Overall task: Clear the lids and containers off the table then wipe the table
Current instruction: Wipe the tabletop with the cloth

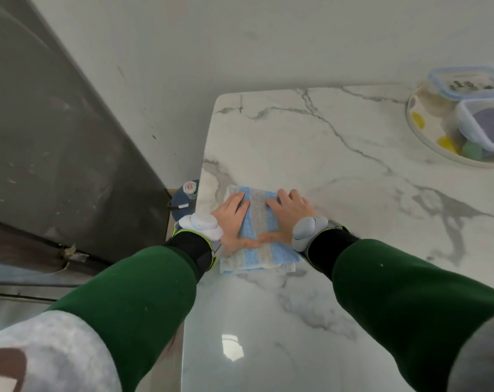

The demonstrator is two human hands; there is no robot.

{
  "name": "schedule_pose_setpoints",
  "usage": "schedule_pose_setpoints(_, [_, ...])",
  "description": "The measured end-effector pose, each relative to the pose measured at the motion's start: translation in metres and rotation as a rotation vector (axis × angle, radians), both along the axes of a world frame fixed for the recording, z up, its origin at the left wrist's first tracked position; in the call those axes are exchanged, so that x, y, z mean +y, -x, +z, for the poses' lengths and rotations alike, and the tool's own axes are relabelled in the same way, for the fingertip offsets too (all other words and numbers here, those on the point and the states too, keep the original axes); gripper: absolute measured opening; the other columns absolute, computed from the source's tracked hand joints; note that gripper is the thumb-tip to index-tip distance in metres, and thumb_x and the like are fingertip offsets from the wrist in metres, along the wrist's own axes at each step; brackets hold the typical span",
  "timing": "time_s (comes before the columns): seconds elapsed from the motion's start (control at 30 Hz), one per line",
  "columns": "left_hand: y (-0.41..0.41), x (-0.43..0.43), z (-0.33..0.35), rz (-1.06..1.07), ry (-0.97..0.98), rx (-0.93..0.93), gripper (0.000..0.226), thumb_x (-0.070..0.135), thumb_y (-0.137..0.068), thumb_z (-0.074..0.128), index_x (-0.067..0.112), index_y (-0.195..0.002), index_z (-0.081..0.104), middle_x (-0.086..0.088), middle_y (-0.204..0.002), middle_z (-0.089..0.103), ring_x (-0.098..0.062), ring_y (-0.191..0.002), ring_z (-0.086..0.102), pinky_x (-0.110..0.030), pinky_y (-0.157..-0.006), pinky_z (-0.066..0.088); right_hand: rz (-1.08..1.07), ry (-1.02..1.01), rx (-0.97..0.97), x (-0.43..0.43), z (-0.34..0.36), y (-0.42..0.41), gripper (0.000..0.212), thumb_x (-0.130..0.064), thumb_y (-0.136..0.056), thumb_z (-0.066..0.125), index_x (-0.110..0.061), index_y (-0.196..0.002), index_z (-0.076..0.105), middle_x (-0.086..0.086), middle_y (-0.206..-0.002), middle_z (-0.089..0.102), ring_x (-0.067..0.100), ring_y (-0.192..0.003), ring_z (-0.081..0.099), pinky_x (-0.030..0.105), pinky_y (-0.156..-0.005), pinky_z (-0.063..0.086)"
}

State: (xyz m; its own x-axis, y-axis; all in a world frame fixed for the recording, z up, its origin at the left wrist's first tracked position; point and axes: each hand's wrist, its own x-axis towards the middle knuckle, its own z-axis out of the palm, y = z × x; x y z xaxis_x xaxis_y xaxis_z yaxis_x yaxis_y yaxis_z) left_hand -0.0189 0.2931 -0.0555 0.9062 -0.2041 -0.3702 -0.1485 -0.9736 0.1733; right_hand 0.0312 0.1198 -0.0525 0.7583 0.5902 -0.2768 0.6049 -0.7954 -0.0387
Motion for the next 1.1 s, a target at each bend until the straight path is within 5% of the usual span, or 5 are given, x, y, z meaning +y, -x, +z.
schedule_pose_setpoints(0.2, [0.013,-0.009,-0.003,-0.013,-0.062,-0.108,0.078,0.055,-0.074,0.067,0.014,-0.134,0.039,-0.003,-0.141,0.035,-0.026,-0.123,0.042,-0.034,-0.097,0.041,0.080,0.048,0.076,-0.003,0.007,0.011,0.057,-0.058,-0.087,0.049,-0.018,-0.128,0.041,0.007,-0.122,0.044,0.028,-0.109,0.046,0.031,-0.080,0.029])
schedule_pose_setpoints(0.37, [0.012,-0.011,0.004,0.005,-0.067,-0.139,0.048,0.041,-0.077,0.067,0.014,-0.111,0.046,-0.005,-0.114,0.047,-0.028,-0.099,0.050,-0.037,-0.076,0.042,0.107,0.046,0.126,-0.009,0.016,0.010,0.045,-0.050,-0.090,0.050,-0.017,-0.120,0.043,0.004,-0.117,0.048,0.026,-0.108,0.048,0.032,-0.081,0.031])
schedule_pose_setpoints(0.6, [0.002,-0.013,0.038,0.000,0.055,-0.286,0.032,0.022,-0.080,0.056,0.007,-0.107,0.047,-0.011,-0.098,0.060,-0.032,-0.084,0.062,-0.031,-0.058,0.037,-0.041,-0.143,0.123,-0.015,0.049,0.002,0.020,-0.026,-0.090,0.048,-0.018,-0.097,0.032,-0.007,-0.069,0.040,0.018,-0.056,0.042,0.027,-0.047,0.025])
schedule_pose_setpoints(0.83, [0.000,-0.032,0.067,-0.046,0.067,-0.399,0.033,0.023,-0.083,0.058,0.006,-0.111,0.052,-0.013,-0.106,0.053,-0.032,-0.091,0.055,-0.041,-0.073,0.046,-0.075,-0.197,-0.022,-0.037,0.064,-0.006,0.029,-0.025,-0.087,0.050,-0.022,-0.090,0.022,-0.008,-0.066,0.042,0.014,-0.049,0.041,0.025,-0.043,0.024])
schedule_pose_setpoints(1.1, [0.022,-0.080,0.051,-0.017,0.071,-0.141,0.035,0.018,-0.084,0.056,0.005,-0.112,0.041,-0.014,-0.105,0.057,-0.035,-0.088,0.060,-0.036,-0.066,0.041,-0.096,-0.093,0.119,-0.067,0.036,0.022,0.034,-0.021,-0.087,0.052,-0.022,-0.090,0.017,-0.001,-0.082,0.042,0.026,-0.069,0.049,0.033,-0.057,0.037])
